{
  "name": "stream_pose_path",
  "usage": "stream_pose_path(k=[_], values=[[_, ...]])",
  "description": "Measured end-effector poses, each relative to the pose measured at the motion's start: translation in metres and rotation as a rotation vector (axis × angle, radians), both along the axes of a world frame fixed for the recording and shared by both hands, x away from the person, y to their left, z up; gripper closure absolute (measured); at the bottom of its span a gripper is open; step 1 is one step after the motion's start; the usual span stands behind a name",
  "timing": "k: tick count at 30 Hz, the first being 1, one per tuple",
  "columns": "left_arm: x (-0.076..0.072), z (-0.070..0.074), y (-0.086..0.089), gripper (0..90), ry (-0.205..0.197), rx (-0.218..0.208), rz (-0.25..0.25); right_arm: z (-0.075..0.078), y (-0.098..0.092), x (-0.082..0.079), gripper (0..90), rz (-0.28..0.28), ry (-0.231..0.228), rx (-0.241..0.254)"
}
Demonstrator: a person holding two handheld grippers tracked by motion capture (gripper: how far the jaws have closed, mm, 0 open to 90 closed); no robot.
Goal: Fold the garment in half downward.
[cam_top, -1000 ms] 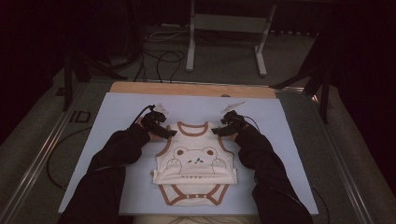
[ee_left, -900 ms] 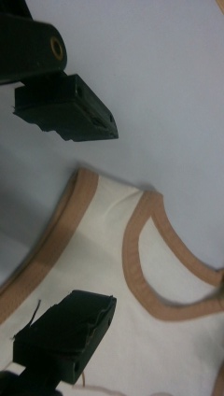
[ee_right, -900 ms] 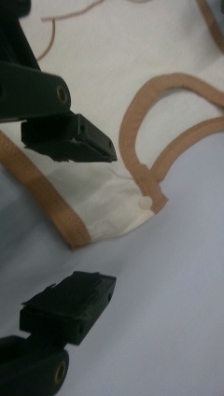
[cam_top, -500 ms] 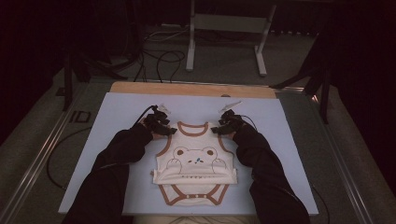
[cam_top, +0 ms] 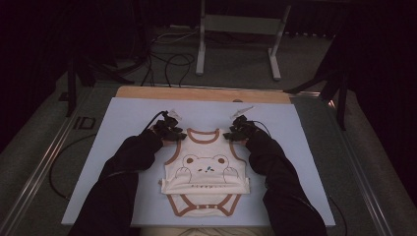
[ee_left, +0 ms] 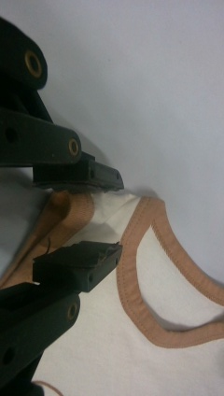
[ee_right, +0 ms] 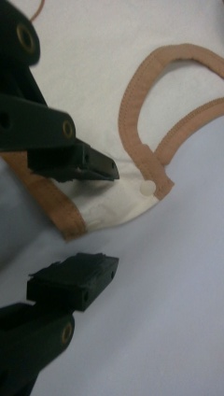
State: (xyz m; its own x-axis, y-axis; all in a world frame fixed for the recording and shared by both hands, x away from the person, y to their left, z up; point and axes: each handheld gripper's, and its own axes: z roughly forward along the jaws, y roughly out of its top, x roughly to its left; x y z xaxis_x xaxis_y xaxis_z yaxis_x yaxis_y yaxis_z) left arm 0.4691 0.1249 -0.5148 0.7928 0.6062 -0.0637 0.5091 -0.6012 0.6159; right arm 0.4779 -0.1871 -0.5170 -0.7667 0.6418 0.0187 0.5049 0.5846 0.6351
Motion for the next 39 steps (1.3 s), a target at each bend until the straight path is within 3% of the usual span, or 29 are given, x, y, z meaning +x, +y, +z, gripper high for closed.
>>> stream_pose_path(k=[6, 10, 16, 25, 39], values=[[-0.001, 0.0, -0.002, 72.9, 0.02, -0.008, -0.006, 0.002, 0.004, -0.004, 73.5, 0.031, 0.009, -0.005], [-0.002, 0.0, -0.003, 78.4, 0.033, -0.021, -0.011, 0.002, 0.006, -0.006, 78.4, 0.035, 0.012, -0.003], [-0.003, 0.002, -0.008, 86.4, 0.042, -0.003, -0.021, 0.003, 0.008, -0.007, 81.1, 0.029, 0.016, -0.02], [-0.005, 0.003, -0.009, 88.6, 0.018, 0.01, -0.023, 0.005, 0.009, -0.009, 82.1, 0.02, 0.011, -0.016], [-0.005, 0.025, -0.002, 88.8, -0.015, -0.031, -0.012, 0.022, 0.006, -0.011, 82.1, 0.024, -0.029, 0.017]])
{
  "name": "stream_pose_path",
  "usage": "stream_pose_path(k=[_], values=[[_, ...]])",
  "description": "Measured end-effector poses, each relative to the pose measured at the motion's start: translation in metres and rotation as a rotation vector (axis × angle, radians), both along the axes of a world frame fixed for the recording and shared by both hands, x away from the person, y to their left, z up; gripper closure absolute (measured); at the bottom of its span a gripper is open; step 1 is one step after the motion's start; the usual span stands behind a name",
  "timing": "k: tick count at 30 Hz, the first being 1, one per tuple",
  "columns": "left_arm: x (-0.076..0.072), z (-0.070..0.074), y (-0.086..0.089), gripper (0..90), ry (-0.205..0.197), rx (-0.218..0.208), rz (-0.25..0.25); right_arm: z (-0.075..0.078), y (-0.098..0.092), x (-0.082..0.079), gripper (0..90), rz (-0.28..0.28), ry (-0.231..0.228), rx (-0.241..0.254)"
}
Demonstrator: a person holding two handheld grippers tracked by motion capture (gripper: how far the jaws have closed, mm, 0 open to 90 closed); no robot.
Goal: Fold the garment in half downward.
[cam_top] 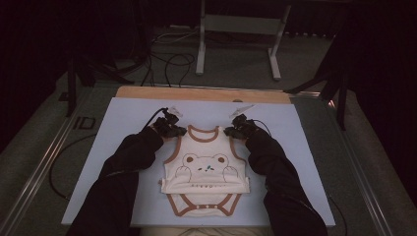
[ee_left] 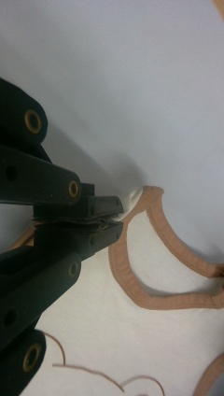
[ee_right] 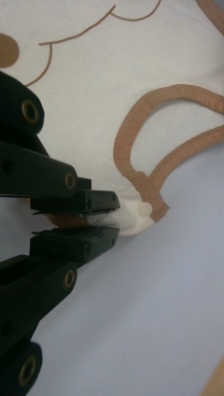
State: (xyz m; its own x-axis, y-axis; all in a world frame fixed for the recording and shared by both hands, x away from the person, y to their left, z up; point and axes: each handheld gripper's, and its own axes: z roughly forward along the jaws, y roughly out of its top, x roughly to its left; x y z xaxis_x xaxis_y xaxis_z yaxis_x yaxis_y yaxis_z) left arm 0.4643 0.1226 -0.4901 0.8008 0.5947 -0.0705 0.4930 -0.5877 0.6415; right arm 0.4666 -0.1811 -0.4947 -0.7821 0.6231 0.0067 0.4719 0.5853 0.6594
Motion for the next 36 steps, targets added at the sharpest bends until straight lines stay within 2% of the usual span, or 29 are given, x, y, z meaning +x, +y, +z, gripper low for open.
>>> stream_pose_path(k=[7, 12, 21, 30, 36], values=[[0.0, 0.013, 0.005, 88.9, -0.02, -0.01, -0.004, 0.011, -0.001, 0.001, 82.1, 0.001, -0.029, 0.016], [-0.001, 0.025, 0.006, 88.9, -0.039, -0.032, 0.002, 0.022, -0.002, 0.002, 82.1, 0.0, -0.048, 0.022], [0.0, 0.05, 0.008, 88.9, -0.089, -0.05, -0.002, 0.042, -0.002, 0.003, 82.1, 0.0, -0.093, 0.04], [0.002, 0.082, 0.01, 88.9, -0.147, -0.078, 0.002, 0.072, -0.004, 0.004, 82.1, -0.006, -0.148, 0.071], [0.001, 0.103, 0.009, 88.9, -0.192, -0.08, 0.002, 0.093, -0.005, 0.005, 82.1, -0.012, -0.184, 0.09]])
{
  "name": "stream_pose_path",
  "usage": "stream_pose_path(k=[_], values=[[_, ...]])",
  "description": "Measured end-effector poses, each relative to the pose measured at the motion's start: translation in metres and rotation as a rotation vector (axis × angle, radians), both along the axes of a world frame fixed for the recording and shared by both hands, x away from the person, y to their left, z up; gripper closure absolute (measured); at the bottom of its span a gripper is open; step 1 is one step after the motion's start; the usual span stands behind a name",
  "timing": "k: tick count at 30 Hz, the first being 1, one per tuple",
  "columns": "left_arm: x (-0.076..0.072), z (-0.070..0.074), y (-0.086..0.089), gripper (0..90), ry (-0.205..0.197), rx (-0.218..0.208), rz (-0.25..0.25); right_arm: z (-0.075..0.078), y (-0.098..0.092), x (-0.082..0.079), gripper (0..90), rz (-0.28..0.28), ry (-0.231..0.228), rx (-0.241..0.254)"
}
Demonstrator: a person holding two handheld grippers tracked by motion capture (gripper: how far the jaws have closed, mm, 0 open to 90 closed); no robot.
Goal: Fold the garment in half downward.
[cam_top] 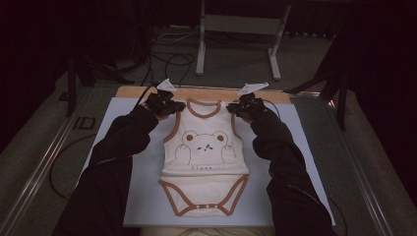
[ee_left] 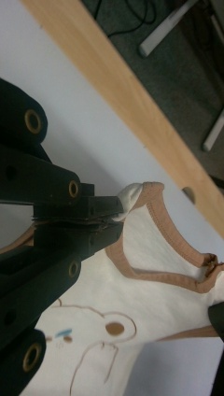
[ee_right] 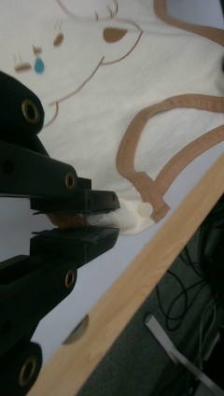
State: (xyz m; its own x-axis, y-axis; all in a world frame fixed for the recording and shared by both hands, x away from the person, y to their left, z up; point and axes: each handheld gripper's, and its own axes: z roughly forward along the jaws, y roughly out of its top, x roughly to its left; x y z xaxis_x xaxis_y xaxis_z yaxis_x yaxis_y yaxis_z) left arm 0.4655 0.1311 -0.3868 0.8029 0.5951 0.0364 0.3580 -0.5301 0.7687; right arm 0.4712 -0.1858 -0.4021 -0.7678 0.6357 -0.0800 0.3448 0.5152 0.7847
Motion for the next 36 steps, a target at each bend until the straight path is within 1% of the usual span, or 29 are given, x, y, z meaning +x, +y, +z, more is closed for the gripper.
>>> stream_pose_path(k=[1, 3, 7, 10, 11, 13, 19, 25, 31, 35, 36], values=[[0.0, 0.003, 0.0, 88.9, -0.001, -0.006, 0.002, 0.003, 0.0, 0.0, 82.1, -0.003, -0.006, 0.002], [0.0, 0.01, 0.001, 88.9, -0.018, -0.016, 0.007, 0.01, 0.001, 0.0, 82.1, -0.001, -0.021, 0.006], [-0.002, 0.02, 0.005, 88.9, -0.037, -0.025, 0.007, 0.023, 0.0, -0.001, 82.1, 0.005, -0.047, 0.022], [-0.005, 0.025, 0.008, 88.9, -0.044, -0.037, 0.006, 0.029, 0.0, -0.004, 82.0, 0.006, -0.062, 0.036], [-0.006, 0.025, 0.009, 88.9, -0.047, -0.042, 0.009, 0.03, -0.001, -0.005, 82.0, 0.007, -0.06, 0.045], [-0.009, 0.025, 0.01, 88.9, -0.047, -0.051, 0.001, 0.03, 0.0, -0.009, 82.0, 0.013, -0.065, 0.041], [-0.02, 0.017, 0.011, 88.8, -0.043, -0.052, -0.011, 0.028, 0.001, -0.02, 82.0, 0.03, -0.072, 0.033], [-0.034, 0.012, 0.014, 88.8, -0.048, -0.068, -0.035, 0.024, -0.001, -0.036, 82.0, 0.062, -0.08, 0.034], [-0.047, 0.008, 0.017, 88.8, -0.047, -0.084, -0.05, 0.019, -0.004, -0.053, 82.0, 0.077, -0.081, 0.047], [-0.056, 0.004, 0.017, 88.8, -0.049, -0.077, -0.06, 0.015, -0.004, -0.064, 82.0, 0.092, -0.086, 0.038], [-0.058, 0.003, 0.017, 88.8, -0.047, -0.085, -0.061, 0.014, -0.004, -0.066, 82.0, 0.096, -0.088, 0.039]])
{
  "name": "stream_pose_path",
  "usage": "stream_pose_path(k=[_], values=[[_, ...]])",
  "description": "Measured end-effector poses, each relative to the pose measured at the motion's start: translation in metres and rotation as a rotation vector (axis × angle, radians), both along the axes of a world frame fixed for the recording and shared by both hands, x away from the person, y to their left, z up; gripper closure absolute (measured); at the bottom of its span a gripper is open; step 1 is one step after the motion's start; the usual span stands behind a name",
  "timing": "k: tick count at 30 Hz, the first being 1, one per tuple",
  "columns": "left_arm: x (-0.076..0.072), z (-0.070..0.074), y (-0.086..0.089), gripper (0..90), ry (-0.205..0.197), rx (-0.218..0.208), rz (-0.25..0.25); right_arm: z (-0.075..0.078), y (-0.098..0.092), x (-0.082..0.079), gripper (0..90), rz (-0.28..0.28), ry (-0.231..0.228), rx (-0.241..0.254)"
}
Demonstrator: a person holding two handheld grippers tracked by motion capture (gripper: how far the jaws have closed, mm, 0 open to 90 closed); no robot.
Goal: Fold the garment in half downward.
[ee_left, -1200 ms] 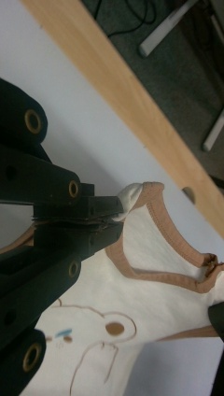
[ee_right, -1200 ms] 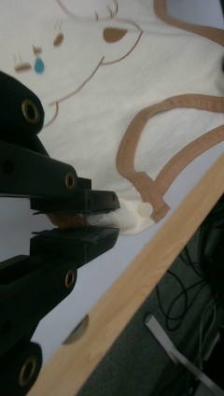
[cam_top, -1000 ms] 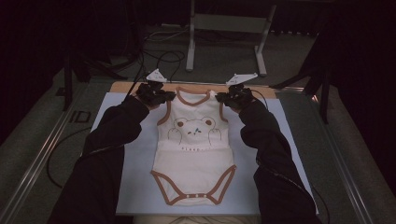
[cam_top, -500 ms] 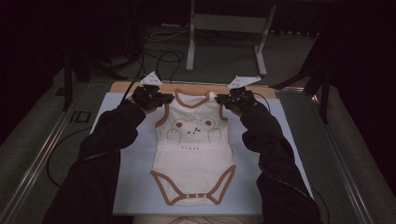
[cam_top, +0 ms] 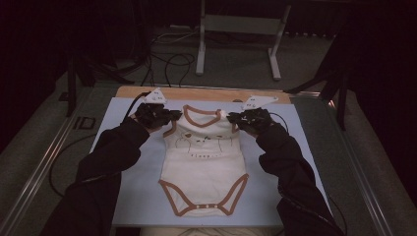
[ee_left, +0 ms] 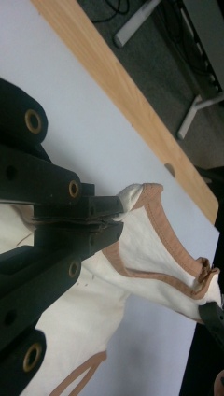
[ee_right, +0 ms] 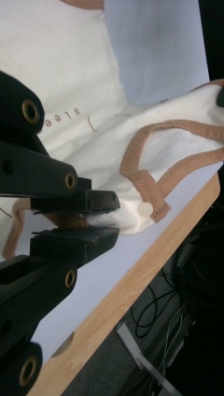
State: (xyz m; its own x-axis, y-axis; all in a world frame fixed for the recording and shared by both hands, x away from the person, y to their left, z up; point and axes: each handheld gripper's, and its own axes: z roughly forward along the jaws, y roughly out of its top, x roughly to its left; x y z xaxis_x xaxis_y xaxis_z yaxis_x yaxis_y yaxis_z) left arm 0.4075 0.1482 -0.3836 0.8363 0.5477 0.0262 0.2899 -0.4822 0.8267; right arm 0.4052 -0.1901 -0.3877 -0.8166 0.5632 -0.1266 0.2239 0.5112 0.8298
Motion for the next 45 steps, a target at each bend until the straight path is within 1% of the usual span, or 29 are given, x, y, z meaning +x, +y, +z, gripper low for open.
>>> stream_pose_path(k=[1, 2, 3, 5, 8, 10, 12, 14, 16, 19, 21, 23, 25, 28, 32, 36, 39, 41, 44, 45], values=[[-0.002, -0.001, 0.0, 88.8, -0.001, 0.006, -0.009, -0.001, 0.0, -0.003, 82.0, -0.001, 0.006, 0.007], [-0.004, -0.001, -0.001, 88.8, -0.005, 0.008, -0.006, -0.002, 0.0, -0.006, 82.0, 0.002, 0.005, 0.004], [-0.007, -0.002, -0.001, 88.8, 0.0, 0.001, -0.01, -0.002, 0.0, -0.008, 82.0, 0.007, 0.005, 0.003], [-0.011, -0.004, -0.002, 88.8, 0.0, 0.005, -0.018, -0.005, 0.001, -0.012, 82.0, 0.016, 0.005, 0.0], [-0.019, -0.008, -0.004, 88.8, 0.006, 0.004, -0.031, -0.009, 0.002, -0.02, 82.0, 0.022, 0.016, 0.001], [-0.024, -0.01, -0.005, 88.8, 0.0, 0.013, -0.042, -0.012, 0.001, -0.025, 82.0, 0.031, 0.017, 0.003], [-0.03, -0.011, -0.006, 88.8, 0.003, -0.003, -0.054, -0.014, 0.0, -0.03, 82.0, 0.033, 0.02, 0.008], [-0.035, -0.012, -0.006, 88.8, 0.0, 0.004, -0.06, -0.016, -0.001, -0.035, 82.0, 0.039, 0.022, 0.01], [-0.04, -0.014, -0.007, 88.8, 0.005, 0.002, -0.069, -0.017, -0.002, -0.041, 82.0, 0.043, 0.024, 0.006], [-0.048, -0.017, -0.007, 88.8, 0.006, 0.002, -0.076, -0.018, -0.004, -0.051, 82.0, 0.048, 0.03, 0.013], [-0.053, -0.018, -0.008, 88.8, 0.009, -0.001, -0.083, -0.019, -0.006, -0.057, 82.0, 0.055, 0.024, 0.014], [-0.058, -0.02, -0.009, 88.8, 0.014, 0.004, -0.092, -0.02, -0.006, -0.064, 82.0, 0.059, 0.027, 0.02], [-0.064, -0.022, -0.009, 88.7, 0.009, 0.011, -0.098, -0.021, -0.007, -0.07, 81.9, 0.068, 0.027, 0.024], [-0.072, -0.025, -0.009, 88.7, 0.018, 0.006, -0.109, -0.024, -0.007, -0.079, 81.9, 0.078, 0.032, 0.025], [-0.081, -0.031, -0.008, 88.7, 0.019, 0.012, -0.117, -0.03, -0.008, -0.087, 81.9, 0.087, 0.056, 0.031], [-0.091, -0.039, -0.008, 88.7, 0.038, 0.013, -0.129, -0.038, -0.009, -0.095, 81.9, 0.095, 0.077, 0.016], [-0.098, -0.045, -0.008, 88.7, 0.049, 0.001, -0.134, -0.041, -0.011, -0.101, 81.9, 0.094, 0.09, 0.02], [-0.103, -0.048, -0.009, 88.7, 0.055, 0.003, -0.144, -0.044, -0.013, -0.106, 81.8, 0.091, 0.096, 0.031], [-0.111, -0.054, -0.011, 88.7, 0.052, 0.008, -0.153, -0.049, -0.014, -0.114, 81.8, 0.087, 0.112, 0.025], [-0.113, -0.056, -0.012, 88.7, 0.058, 0.0, -0.154, -0.051, -0.014, -0.116, 81.8, 0.088, 0.116, 0.023]])
